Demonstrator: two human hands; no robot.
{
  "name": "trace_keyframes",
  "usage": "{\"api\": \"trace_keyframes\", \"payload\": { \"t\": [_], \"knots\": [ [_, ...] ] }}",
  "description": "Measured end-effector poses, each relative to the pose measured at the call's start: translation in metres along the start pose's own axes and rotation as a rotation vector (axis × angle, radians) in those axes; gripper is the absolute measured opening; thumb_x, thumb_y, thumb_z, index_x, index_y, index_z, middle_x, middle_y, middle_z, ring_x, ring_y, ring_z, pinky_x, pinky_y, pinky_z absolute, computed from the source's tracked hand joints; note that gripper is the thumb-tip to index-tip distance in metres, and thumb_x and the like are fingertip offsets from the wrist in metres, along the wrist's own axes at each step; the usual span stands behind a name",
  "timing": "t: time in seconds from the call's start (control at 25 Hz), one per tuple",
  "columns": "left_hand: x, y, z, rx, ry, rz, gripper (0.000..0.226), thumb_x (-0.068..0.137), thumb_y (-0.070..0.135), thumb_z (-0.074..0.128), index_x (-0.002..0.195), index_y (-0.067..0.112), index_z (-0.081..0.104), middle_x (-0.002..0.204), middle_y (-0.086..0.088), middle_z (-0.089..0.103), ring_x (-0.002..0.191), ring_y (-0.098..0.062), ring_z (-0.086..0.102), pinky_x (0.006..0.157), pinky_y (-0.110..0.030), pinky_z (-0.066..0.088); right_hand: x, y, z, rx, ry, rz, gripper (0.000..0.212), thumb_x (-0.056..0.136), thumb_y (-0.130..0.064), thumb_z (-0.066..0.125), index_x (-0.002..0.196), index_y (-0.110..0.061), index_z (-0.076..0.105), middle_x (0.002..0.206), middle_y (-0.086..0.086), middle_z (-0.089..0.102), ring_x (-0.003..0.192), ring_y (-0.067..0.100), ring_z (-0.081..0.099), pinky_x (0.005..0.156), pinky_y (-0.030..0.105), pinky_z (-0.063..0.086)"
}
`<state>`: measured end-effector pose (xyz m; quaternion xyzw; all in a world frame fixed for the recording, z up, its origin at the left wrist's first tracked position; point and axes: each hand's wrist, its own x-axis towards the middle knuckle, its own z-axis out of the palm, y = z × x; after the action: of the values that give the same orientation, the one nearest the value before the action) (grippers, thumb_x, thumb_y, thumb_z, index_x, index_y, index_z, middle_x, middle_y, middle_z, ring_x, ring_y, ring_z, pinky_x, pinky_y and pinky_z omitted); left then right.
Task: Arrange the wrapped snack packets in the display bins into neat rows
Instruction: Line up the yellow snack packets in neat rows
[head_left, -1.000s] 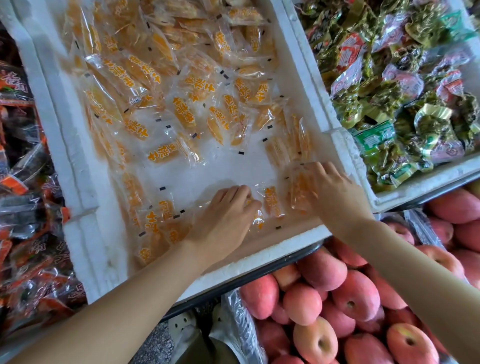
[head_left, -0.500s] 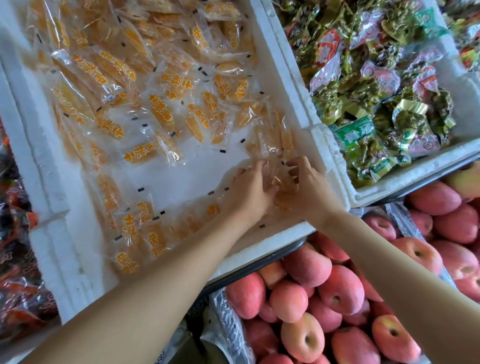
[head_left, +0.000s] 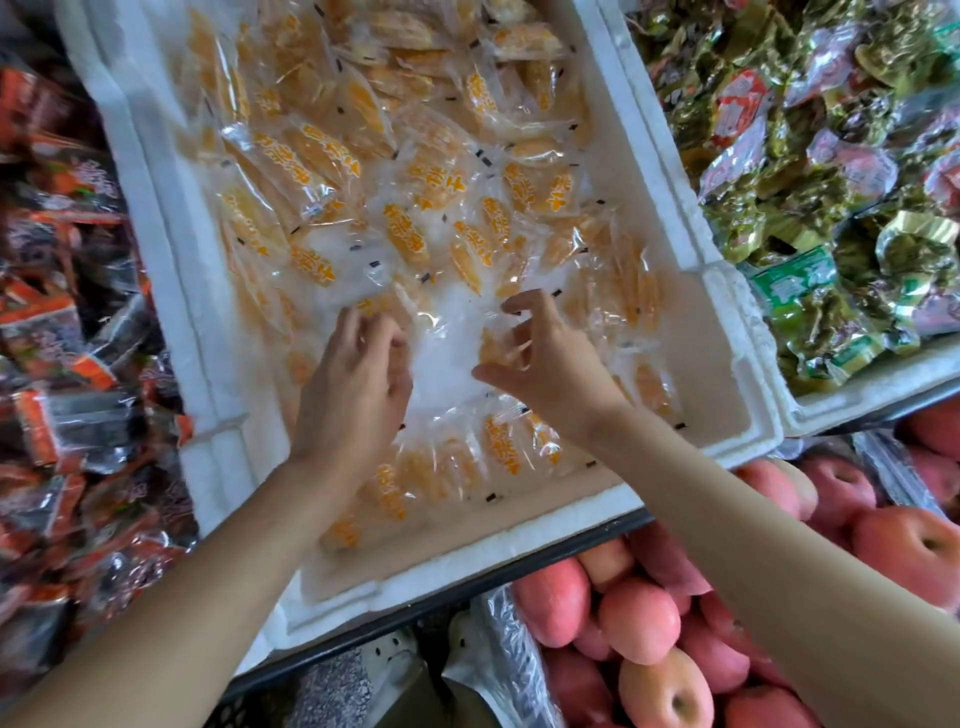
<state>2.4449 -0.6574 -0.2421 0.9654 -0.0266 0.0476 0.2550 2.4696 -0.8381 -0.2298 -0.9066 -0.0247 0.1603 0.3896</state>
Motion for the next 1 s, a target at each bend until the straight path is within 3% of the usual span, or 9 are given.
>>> {"api": "trace_keyframes", "payload": {
  "t": [0.08,0.2,0.28,0.4,0.48,0.6,0.72,0.84,1.0],
  "knots": [
    [-0.009,-0.01,0.002,0.216,-0.121,0.093,0.036,0.069,-0.004,0.073,0.101,0.005,0.058,0.104,-0.016,0.052,0.083,-0.034,0.06,0.055,-0.037,0.051,0.016,-0.009,0.023,-0.042,-0.115,0.004,0.056,0.082,-0.032,0.07,0.125,-0.016,0.039,0.095,-0.003,0.055,0.085,0.02,0.057,0.072,0.033,0.048],
    [-0.018,-0.015,0.006,0.203,-0.366,0.077,0.057,0.081,0.025,0.067,0.134,0.017,0.046,0.134,-0.009,0.039,0.122,-0.028,0.044,0.095,-0.039,0.044,0.031,-0.012,0.043,-0.042,-0.195,0.029,0.056,0.084,-0.034,0.068,0.128,-0.014,0.04,0.103,0.005,0.059,0.087,0.022,0.056,0.069,0.029,0.042],
    [-0.019,-0.022,0.003,0.083,-0.409,0.0,0.057,0.09,0.037,0.056,0.142,0.025,0.037,0.144,-0.001,0.028,0.135,-0.02,0.028,0.106,-0.035,0.031,0.037,-0.012,0.047,-0.05,-0.199,0.04,0.057,0.083,-0.035,0.068,0.129,-0.015,0.041,0.109,0.007,0.059,0.089,0.022,0.057,0.069,0.027,0.04],
    [-0.014,-0.031,0.004,0.091,-0.365,0.011,0.057,0.091,0.029,0.06,0.144,0.024,0.038,0.145,-0.007,0.027,0.136,-0.024,0.028,0.107,-0.035,0.029,0.044,-0.019,0.05,-0.028,-0.11,0.004,0.058,0.081,-0.033,0.071,0.128,-0.015,0.042,0.103,0.003,0.056,0.084,0.019,0.053,0.071,0.028,0.042],
    [-0.008,-0.037,0.009,0.298,-0.34,0.048,0.063,0.086,0.034,0.066,0.143,0.022,0.04,0.142,-0.013,0.034,0.128,-0.031,0.037,0.104,-0.04,0.033,0.049,-0.027,0.052,0.035,-0.024,-0.033,0.057,0.081,-0.028,0.072,0.128,-0.014,0.044,0.102,0.002,0.053,0.086,0.016,0.051,0.074,0.028,0.044],
    [-0.001,-0.044,0.017,0.615,-0.193,0.079,0.071,0.067,0.048,0.078,0.128,0.017,0.057,0.117,-0.015,0.057,0.099,-0.031,0.057,0.08,-0.038,0.048,0.055,-0.033,0.054,0.061,0.006,-0.068,0.052,0.081,-0.023,0.072,0.125,-0.013,0.047,0.104,0.005,0.055,0.087,0.016,0.051,0.076,0.028,0.043],
    [0.0,-0.042,0.017,0.679,-0.092,0.027,0.06,0.069,0.052,0.073,0.113,0.012,0.064,0.1,-0.01,0.06,0.088,-0.027,0.059,0.071,-0.033,0.047,0.052,-0.028,0.055,0.004,-0.046,-0.036,0.045,0.082,-0.025,0.071,0.121,-0.016,0.049,0.102,0.004,0.057,0.087,0.021,0.057,0.07,0.029,0.043],
    [-0.008,-0.037,0.016,0.569,-0.079,0.041,0.047,0.081,0.039,0.069,0.113,0.004,0.061,0.109,-0.013,0.058,0.099,-0.03,0.057,0.079,-0.037,0.047,0.045,-0.02,0.057,0.001,-0.118,-0.018,0.041,0.085,-0.026,0.068,0.119,-0.017,0.048,0.102,0.002,0.057,0.089,0.022,0.059,0.07,0.029,0.043],
    [-0.02,-0.041,0.013,0.424,-0.227,0.175,0.064,0.094,0.03,0.056,0.145,0.003,0.03,0.147,-0.015,0.035,0.14,-0.032,0.029,0.11,-0.039,0.03,0.042,-0.019,0.058,0.019,-0.158,-0.02,0.042,0.085,-0.025,0.068,0.121,-0.017,0.047,0.105,0.004,0.058,0.088,0.021,0.06,0.075,0.03,0.047]
  ]
}}
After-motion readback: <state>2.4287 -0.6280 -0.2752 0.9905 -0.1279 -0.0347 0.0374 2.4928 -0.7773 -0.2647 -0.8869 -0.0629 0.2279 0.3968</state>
